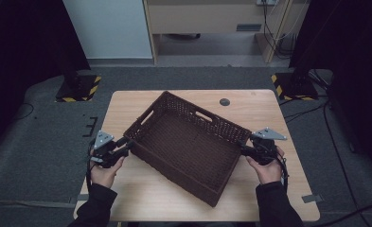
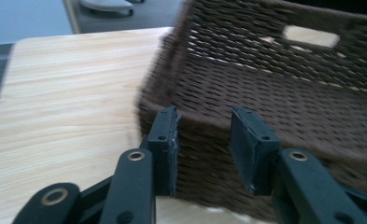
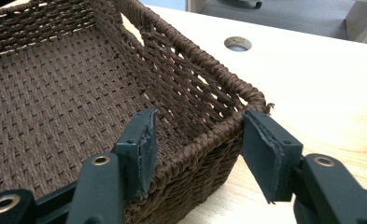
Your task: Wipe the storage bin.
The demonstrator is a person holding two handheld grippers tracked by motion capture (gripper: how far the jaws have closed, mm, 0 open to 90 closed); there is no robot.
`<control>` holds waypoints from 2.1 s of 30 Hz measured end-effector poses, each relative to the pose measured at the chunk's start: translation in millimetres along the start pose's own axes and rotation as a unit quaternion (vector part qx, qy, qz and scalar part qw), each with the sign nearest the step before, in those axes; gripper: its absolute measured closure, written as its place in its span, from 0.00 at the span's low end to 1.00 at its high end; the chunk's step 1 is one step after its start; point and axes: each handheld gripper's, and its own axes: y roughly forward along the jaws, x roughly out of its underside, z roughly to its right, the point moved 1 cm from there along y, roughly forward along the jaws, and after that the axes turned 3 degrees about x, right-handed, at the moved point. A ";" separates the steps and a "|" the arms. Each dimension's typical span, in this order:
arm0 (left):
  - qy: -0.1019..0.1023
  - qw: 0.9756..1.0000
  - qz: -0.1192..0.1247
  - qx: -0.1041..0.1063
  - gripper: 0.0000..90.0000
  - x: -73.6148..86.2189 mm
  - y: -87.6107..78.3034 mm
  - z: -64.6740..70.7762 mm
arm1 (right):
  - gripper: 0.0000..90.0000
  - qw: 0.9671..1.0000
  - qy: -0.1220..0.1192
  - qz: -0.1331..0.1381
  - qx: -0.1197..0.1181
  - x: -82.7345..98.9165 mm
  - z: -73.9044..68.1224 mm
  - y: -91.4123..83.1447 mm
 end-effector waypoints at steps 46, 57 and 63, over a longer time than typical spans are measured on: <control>0.026 0.999 -0.013 0.021 0.62 -6.8 25.2 21.4 | 0.70 0.998 -0.050 -0.013 -0.019 -7.1 12.2 9.4; 0.027 0.998 0.000 0.048 0.60 -9.3 9.9 32.6 | 0.84 0.996 -0.076 -0.021 -0.030 -8.3 10.1 11.2; 0.023 0.999 -0.006 0.045 0.61 -13.2 22.6 35.0 | 0.90 0.995 -0.075 -0.035 -0.061 -1.9 0.6 -1.4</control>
